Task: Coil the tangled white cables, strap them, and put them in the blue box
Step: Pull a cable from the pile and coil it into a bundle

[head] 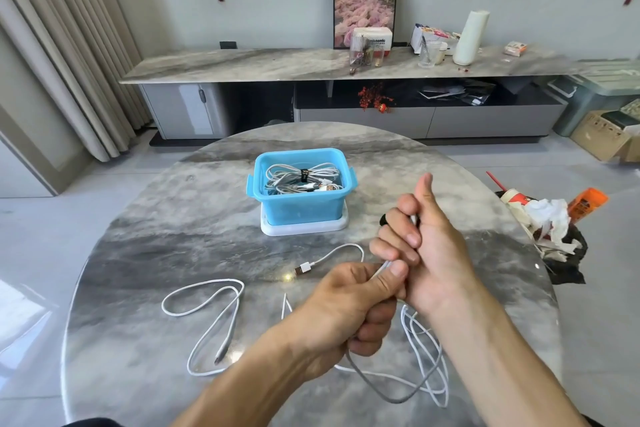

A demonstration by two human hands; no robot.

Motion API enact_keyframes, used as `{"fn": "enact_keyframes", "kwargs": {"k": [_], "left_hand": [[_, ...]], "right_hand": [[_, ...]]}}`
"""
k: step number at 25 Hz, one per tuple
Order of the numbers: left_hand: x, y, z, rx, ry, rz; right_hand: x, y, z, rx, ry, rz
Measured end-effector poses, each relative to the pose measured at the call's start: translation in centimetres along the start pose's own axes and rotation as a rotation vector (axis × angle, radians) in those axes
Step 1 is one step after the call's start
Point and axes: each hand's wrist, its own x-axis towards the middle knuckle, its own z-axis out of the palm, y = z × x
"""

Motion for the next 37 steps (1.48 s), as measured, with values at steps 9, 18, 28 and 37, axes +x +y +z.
{"fn": "enact_keyframes", "kwargs": {"k": [9, 18, 28, 37], "left_hand": [[0.4, 0.2, 0.6, 0.199, 0.163, 0.240], [-2.4, 7.5, -7.5, 0.046, 0.688, 0.619], [-1.2, 3.9, -6.3, 1.328, 0.480, 0.716], [-0.4, 2.9, -4.0, 1.187, 0.187, 0.489]], "right_hand": [[0.6, -1.3, -1.4, -0.001, -0.283, -0.045], [-0.6, -1.8, -3.3, -1.075, -0.639, 0.402], [-1.7, -6.6, -2.5, -0.394, -0.288, -0.086], [-1.5, -5.7, -1.6, -0.154, -0.179, -0.097]]}}
